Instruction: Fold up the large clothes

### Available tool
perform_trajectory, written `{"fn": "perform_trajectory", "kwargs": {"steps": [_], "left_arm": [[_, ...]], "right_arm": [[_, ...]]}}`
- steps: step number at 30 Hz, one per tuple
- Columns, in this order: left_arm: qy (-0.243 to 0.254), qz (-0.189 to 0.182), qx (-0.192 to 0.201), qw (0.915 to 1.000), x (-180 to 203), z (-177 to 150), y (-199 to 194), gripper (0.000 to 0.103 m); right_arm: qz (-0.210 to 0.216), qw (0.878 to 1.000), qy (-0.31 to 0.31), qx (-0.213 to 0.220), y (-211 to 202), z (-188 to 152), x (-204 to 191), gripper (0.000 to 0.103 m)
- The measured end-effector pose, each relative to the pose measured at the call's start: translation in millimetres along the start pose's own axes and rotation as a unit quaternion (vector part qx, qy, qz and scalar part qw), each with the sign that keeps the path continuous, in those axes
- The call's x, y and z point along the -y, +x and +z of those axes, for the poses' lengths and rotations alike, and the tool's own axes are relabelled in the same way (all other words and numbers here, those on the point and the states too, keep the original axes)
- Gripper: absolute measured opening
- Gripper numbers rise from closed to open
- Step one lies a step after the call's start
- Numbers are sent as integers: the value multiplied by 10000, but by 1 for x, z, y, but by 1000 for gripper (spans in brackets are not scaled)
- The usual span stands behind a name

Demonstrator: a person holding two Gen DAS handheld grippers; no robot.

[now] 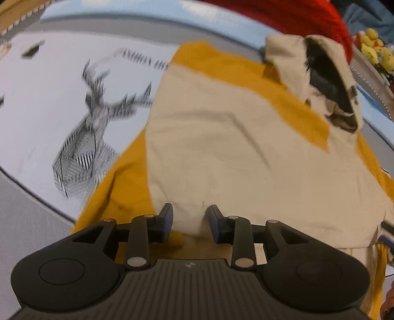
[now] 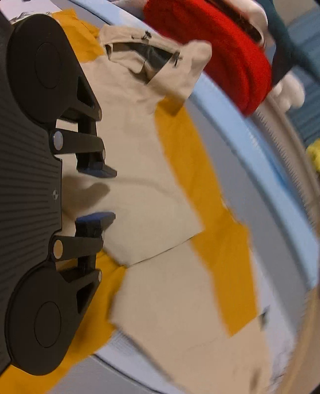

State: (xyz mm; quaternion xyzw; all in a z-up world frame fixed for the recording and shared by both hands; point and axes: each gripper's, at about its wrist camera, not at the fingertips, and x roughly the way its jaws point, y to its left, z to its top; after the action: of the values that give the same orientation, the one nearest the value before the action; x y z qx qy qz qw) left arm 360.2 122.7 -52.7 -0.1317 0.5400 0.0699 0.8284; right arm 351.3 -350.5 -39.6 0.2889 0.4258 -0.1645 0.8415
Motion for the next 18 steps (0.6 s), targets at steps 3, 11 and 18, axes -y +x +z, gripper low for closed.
{"fn": "perform_trajectory", "kwargs": {"steps": [3, 11, 18], "left_arm": [[122, 5, 158, 9998, 7, 2, -14, 38], [841, -53, 578, 9948, 53, -12, -50, 50], [1181, -272, 719, 9900, 91, -36, -71, 53]], "right_arm": [[-316, 9977, 238, -555, 8, -5, 17, 37], [-351, 9967, -630, 381, -33, 3, -10, 38], [-130, 9826, -1513, 1065, -87, 3, -26, 38]]}}
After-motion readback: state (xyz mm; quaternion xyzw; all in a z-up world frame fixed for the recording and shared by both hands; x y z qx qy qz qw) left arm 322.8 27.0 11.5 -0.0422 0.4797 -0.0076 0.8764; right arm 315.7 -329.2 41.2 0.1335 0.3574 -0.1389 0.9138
